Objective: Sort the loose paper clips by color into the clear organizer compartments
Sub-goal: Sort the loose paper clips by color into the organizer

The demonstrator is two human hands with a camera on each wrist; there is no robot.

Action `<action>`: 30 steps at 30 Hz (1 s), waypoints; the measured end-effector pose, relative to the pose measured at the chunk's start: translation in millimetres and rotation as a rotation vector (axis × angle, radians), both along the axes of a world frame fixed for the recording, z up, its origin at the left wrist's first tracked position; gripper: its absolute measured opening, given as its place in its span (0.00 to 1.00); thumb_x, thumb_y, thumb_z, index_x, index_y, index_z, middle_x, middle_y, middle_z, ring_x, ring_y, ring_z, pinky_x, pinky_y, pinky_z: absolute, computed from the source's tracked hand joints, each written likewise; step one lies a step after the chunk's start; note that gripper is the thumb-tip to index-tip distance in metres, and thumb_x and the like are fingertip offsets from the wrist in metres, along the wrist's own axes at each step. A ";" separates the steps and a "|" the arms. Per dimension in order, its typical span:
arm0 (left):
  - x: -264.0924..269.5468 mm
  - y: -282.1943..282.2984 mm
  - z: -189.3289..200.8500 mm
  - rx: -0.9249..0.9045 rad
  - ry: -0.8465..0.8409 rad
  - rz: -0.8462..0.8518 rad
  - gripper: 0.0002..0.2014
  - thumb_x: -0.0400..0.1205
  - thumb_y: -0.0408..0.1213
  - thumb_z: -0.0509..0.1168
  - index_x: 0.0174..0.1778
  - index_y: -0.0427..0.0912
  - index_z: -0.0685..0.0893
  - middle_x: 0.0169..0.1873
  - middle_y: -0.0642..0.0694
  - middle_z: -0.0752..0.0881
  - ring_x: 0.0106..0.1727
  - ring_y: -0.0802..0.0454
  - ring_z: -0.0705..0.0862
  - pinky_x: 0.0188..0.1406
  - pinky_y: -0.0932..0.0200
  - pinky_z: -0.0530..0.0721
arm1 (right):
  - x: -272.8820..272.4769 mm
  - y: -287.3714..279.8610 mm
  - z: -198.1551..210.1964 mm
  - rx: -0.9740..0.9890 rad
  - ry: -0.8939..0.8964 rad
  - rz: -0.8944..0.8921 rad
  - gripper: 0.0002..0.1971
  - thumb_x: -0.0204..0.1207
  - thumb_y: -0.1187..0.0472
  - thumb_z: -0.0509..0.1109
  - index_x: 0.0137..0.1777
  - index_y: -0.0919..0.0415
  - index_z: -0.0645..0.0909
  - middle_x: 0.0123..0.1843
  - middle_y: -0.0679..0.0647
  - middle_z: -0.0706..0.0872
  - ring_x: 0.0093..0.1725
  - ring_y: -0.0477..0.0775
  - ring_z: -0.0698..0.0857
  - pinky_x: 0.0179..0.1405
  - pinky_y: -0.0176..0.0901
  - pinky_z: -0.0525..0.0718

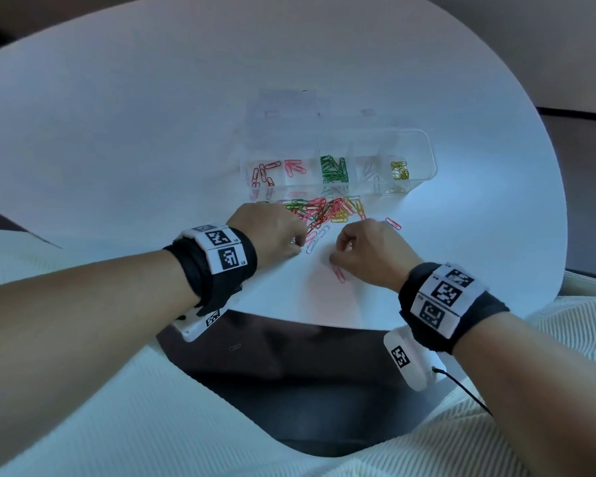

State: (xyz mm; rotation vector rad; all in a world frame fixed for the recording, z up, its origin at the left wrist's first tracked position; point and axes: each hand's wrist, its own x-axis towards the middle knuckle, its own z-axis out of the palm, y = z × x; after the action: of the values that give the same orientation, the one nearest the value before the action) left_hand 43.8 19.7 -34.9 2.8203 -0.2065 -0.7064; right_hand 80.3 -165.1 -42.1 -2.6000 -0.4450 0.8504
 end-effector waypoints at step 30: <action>0.6 1.5 -0.7 -0.063 0.042 -0.005 0.11 0.79 0.50 0.65 0.57 0.62 0.84 0.42 0.57 0.82 0.51 0.51 0.82 0.43 0.59 0.73 | 7.4 0.2 -0.9 -0.016 -0.096 -0.040 0.09 0.73 0.52 0.72 0.50 0.39 0.90 0.40 0.45 0.87 0.38 0.48 0.82 0.34 0.39 0.74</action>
State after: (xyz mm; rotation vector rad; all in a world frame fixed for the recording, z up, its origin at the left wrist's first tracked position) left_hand 44.4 21.2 -35.6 2.7438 -0.2242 -0.7463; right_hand 87.7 -164.9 -43.0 -2.6636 -0.4124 0.7214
